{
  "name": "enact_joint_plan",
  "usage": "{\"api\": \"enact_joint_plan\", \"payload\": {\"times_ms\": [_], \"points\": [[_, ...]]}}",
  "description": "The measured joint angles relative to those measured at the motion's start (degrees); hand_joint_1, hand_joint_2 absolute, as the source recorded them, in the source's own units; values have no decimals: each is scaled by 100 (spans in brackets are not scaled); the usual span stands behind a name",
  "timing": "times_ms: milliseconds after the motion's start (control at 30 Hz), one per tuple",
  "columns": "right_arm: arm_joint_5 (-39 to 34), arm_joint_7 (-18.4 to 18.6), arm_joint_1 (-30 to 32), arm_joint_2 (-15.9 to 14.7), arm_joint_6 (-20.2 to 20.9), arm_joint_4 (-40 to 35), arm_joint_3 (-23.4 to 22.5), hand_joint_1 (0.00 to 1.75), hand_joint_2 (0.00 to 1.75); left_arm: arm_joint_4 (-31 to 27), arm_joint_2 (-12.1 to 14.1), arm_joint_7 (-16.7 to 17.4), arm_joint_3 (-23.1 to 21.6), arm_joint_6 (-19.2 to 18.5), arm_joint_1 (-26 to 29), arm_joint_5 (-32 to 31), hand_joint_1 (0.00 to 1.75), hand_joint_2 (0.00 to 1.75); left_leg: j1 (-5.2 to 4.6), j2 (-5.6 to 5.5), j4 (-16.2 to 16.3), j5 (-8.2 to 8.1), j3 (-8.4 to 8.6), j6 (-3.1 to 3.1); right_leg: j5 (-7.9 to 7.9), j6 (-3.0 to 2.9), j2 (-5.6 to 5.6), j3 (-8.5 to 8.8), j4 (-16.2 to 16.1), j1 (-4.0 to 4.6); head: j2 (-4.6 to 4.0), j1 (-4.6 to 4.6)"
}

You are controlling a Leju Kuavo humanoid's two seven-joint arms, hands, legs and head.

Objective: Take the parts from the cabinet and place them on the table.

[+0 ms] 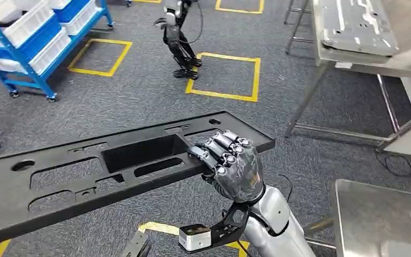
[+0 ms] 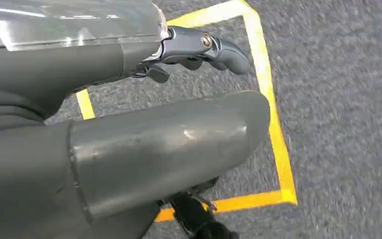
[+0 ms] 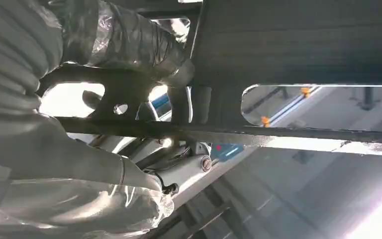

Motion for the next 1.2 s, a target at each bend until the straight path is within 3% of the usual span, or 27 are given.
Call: {"api": "enact_joint_plan", "payload": {"times_ms": [67, 133, 167, 200, 267, 300, 333, 433, 467, 500, 533, 567, 633, 667, 700, 767, 800, 833, 867, 933, 967, 1000, 1033, 1067, 1133, 1167, 1200], "points": [[7, 0, -6, 0, 0, -4, 0, 175, 175, 0, 0, -7, 0, 0, 13, 0, 0, 0, 18, -296, 696, -426, -291, -16, 11, -61, 111, -6, -1, -7, 0, -2], [7, 0, 2, -2, 0, -2, 0, 175, 175, 0, 2, -7, 0, 0, 47, 0, 0, 0, 17, -376, 1536, -746, -684, -32, 14, -73, 263, -13, 5, 6, 0, -2], [7, -13, 14, -2, 2, -2, 0, 175, 175, 0, 4, -7, 0, 0, 59, 0, 0, 0, 17, -382, 1709, -730, -780, -26, 16, -75, 347, -13, 10, 12, 0, -2], [7, -22, 24, -2, 2, -2, -2, 175, 175, 0, 7, -7, 0, 0, 62, 0, 0, 0, 16, -387, 1598, -580, -744, -12, 16, -74, 426, -10, 18, 14, 0, -2], [7, -33, 25, -2, 0, -4, -2, 175, 175, 0, 7, -7, 0, 2, 47, 4, 0, 0, 17, -480, 715, -24, -361, 40, 16, -73, 594, -6, 43, 14, 0, -2], [4, -35, 24, -2, 0, -4, -2, 175, 175, 0, 7, -9, 0, 7, 44, 7, 0, 0, 20, -677, 245, 198, -154, 68, 17, -67, 660, -7, 52, 6, 0, -2], [4, -35, 24, -2, 0, -4, -2, 175, 175, 0, 11, -9, 0, 11, 45, 7, 0, 0, 24, -924, 69, 140, -85, 96, 20, -34, 711, -31, 68, 28, 0, 0], [0, -37, 40, -2, 0, -7, -13, 175, 175, 0, 11, -13, 0, 17, 46, 9, 0, 0, -2, -808, -16, 135, -49, 107, 94, 90, 897, -112, 39, -37, 0, -7], [0, -39, 44, -2, 0, -7, -26, 175, 175, 0, 7, -13, 0, 17, 43, 9, 0, 0, 19, -733, -80, 177, -35, 157, 122, 140, 975, -122, 16, -9, 0, 2], [0, -46, 51, -2, 0, -7, -37, 175, 175, 0, 0, -13, 0, 17, 23, 13, 0, 0, 64, -641, -148, 231, -16, 209, 59, 141, 764, -135, 78, -10, 0, 0], [-2, -48, 35, -4, 0, -17, -48, 175, 175, 0, -2, -15, 0, 20, 18, 13, 0, 0, 53, -590, -183, 249, -7, 249, -86, 162, 457, -205, 228, 24, 0, 20], [-4, -52, 27, -4, 0, -20, -50, 175, 175, 0, -2, -15, 0, 22, 20, 13, 0, 0, 42, -509, -183, 253, -12, 259, -320, 174, 291, -371, 585, 23, 0, 13], [-15, -50, 32, -4, 0, -17, -55, 175, 175, 0, 9, -15, 2, 44, 48, 15, 0, 0, 32, -333, -175, 243, -26, 274, -698, 215, 197, -755, 1427, -3, 0, 17], [-15, -50, 32, -9, 0, -17, -63, 175, 175, 0, 9, -15, 2, 50, 50, 15, 0, 0, 32, -245, -169, 240, -35, 274, -729, 237, 187, -854, 1644, -22, 0, 15], [-15, -44, 32, -13, 0, -17, -66, 175, 175, 0, 9, -15, 2, 52, 47, 15, 0, 0, 32, -170, -163, 236, -38, 271, -632, 255, 167, -814, 1586, -35, 0, 18], [-13, -24, 27, -15, 0, -17, -66, 175, 175, 0, 2, -17, 2, 50, 36, 15, 0, 0, 40, -39, -133, 202, -29, 240, -201, 269, 70, -382, 829, -60, 0, 17], [-11, -9, 11, -15, 0, -17, -66, 175, 175, 0, -2, -17, 2, 46, 25, 15, 0, 0, 39, 19, -96, 170, -23, 214, 19, 260, -118, -64, 280, -60, 0, 15], [-7, 0, -17, -15, 0, -17, -66, 175, 175, 0, 0, -17, 2, 42, 21, 15, 0, 0, 6, 60, -73, 144, -32, 171, -108, 219, -391, 15, 84, 12, 0, 17], [7, 0, -23, -15, 0, -20, -66, 175, 175, 0, 0, -22, 2, 42, 15, 15, 0, 0, -26, 107, -36, 118, -36, 132, -48, 164, -300, -2, 53, 16, 0, 9], [7, 7, -37, -17, 0, -17, -68, 175, 175, 0, 0, -24, 2, 28, 12, 15, 0, 0, -30, 212, -61, 122, -10, 91, -54, 135, -166, -34, 81, 34, 0, 11], [7, 9, -38, -17, 0, -17, -70, 175, 175, 0, -2, -24, 2, 13, 5, 15, 0, 0, -22, 282, -67, 113, 13, 60, -38, 88, -94, -41, 61, 38, 0, 15], [7, 9, -44, -15, 0, -20, -68, 175, 175, 0, 0, -24, 2, 2, -6, 15, 0, 0, 1, 266, -54, 50, -13, 21, -3, 34, -23, -8, 12, -21, 0, 13], [7, 9, -56, -17, 0, -20, -70, 175, 175, 0, -2, -26, 2, -4, -17, 15, 0, 0, 21, -9, 88, -76, -31, 0, 10, 3, 30, -6, 4, -23, 0, 11], [7, 9, -71, -15, 0, -17, -68, 175, 175, 0, 0, -31, 2, -9, -20, 15, 0, 0, 35, -206, 439, -299, -174, -2, 15, -32, 74, -12, 4, -27, 0, 9], [4, 9, -73, -11, 0, -17, -68, 175, 175, 0, 0, -28, 2, -11, 6, 15, 0, 0, 35, -365, 1346, -698, -594, -23, 18, -49, 222, -17, 9, -19, 0, 11], [4, 9, -70, -13, 2, -15, -68, 175, 175, 0, 0, -28, 2, -11, 24, 15, 0, 0, 35, -385, 1662, -762, -756, -26, 18, -49, 305, -23, 18, -11, 0, 11], [4, 7, -66, -13, 2, -13, -68, 175, 175, 0, 0, -28, 2, -11, 32, 15, 0, 0, 35, -388, 1677, -659, -780, -18, 18, -49, 395, -22, 28, -10, 0, 11]]}}
